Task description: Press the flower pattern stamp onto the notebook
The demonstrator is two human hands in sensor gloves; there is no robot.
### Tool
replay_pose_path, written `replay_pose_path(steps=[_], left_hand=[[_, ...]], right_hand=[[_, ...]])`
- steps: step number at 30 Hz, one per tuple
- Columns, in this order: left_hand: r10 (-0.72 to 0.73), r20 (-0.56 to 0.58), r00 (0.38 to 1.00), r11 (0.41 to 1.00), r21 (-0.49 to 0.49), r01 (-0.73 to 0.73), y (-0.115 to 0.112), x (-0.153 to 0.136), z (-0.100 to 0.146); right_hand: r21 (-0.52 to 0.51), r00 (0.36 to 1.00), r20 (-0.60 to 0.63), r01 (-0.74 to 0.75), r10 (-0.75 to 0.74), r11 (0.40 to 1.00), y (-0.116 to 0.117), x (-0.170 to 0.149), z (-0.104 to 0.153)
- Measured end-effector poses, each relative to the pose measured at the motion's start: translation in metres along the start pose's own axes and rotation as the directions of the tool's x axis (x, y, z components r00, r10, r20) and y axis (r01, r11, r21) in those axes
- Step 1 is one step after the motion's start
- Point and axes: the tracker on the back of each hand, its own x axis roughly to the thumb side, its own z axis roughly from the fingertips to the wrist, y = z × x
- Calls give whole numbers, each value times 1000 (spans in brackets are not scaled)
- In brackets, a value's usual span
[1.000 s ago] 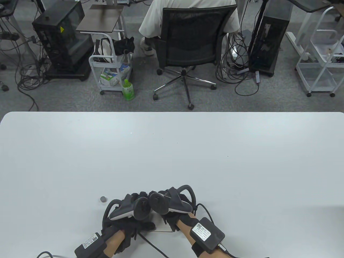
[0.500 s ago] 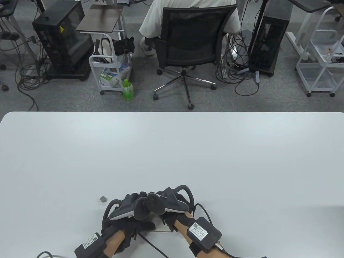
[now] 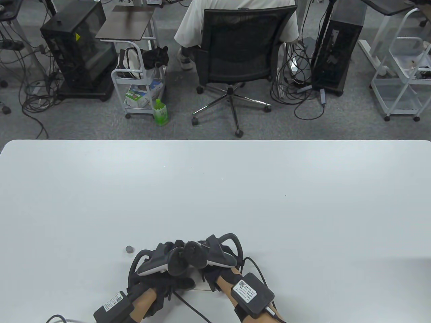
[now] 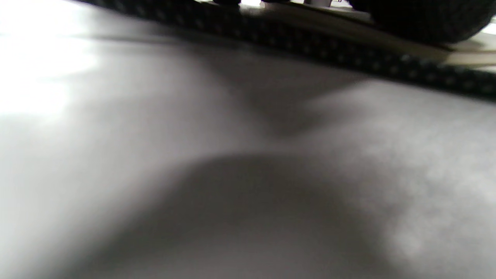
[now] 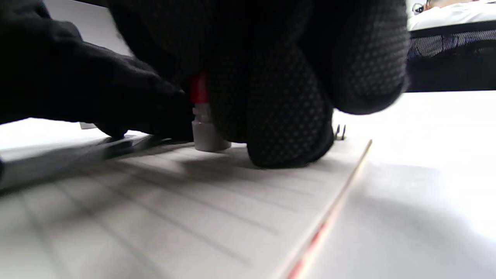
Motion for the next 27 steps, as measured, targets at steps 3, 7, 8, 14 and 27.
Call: replay_pose_path(steps=[3, 7, 8, 14, 27], left_hand=[[0, 0, 1000, 1000, -1, 0, 0, 1, 0], [0, 0, 1000, 1000, -1, 0, 0, 1, 0], [1, 1, 1000, 1000, -1, -1, 0, 1, 0], [1, 1, 1000, 1000, -2, -1, 0, 1, 0], [1, 0, 1000, 1000, -2, -1, 0, 1, -1]], right_hand=[[6, 1000, -1, 13, -13, 1000, 1, 0, -1], [3, 1000, -3, 24, -24, 1000, 2, -2, -2], [1, 1000, 1, 19, -19, 1000, 2, -2, -2], [22, 1000, -9, 17, -16, 1000, 1, -1, -1], [2, 1000, -7, 27, -27, 1000, -4, -4, 0]])
